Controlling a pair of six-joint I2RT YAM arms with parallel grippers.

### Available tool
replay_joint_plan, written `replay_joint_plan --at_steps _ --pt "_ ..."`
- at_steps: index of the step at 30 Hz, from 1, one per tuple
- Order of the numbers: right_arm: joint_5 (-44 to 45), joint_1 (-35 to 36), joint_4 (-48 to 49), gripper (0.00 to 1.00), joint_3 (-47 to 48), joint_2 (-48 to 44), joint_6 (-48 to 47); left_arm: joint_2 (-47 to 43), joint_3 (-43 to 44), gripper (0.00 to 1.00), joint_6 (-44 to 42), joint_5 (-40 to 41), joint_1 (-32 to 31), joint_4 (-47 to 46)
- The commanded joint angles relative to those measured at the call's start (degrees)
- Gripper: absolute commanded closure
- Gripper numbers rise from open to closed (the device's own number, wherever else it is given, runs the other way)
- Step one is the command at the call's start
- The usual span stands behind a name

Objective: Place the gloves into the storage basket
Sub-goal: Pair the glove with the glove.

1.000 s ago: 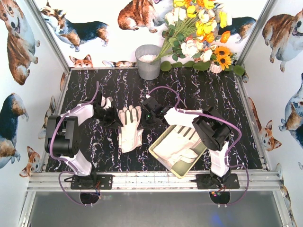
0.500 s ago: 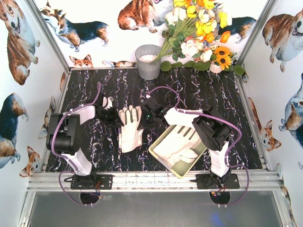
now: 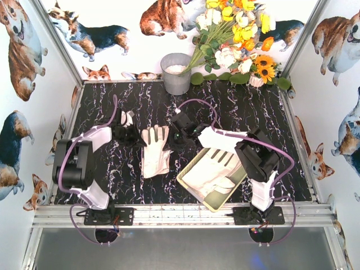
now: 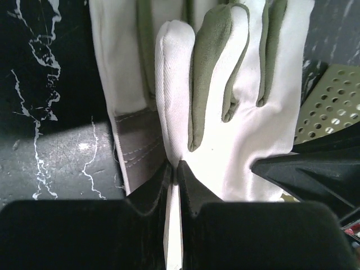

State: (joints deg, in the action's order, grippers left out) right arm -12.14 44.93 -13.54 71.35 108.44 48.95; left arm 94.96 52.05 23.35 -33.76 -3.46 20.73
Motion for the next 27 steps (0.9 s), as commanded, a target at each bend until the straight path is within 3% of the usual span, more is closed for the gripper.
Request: replay_joint_plan --at_steps 1,9,27 --pt "1.77 0.08 0.18 1.00 0.05 -4.94 -0.07 -5.15 2.13 1.00 -0.68 3.21 -0.14 0.06" --pt "2.49 0.07 -0.65 1.00 4.31 -1.21 -1.90 -3.79 4.70 1.00 -3.25 8.50 -0.05 2.18" --pt "3.50 -1.14 -2.28 1.00 6.79 4.28 -3.49 1.83 4.55 1.00 -3.78 9.99 -0.05 -2.33"
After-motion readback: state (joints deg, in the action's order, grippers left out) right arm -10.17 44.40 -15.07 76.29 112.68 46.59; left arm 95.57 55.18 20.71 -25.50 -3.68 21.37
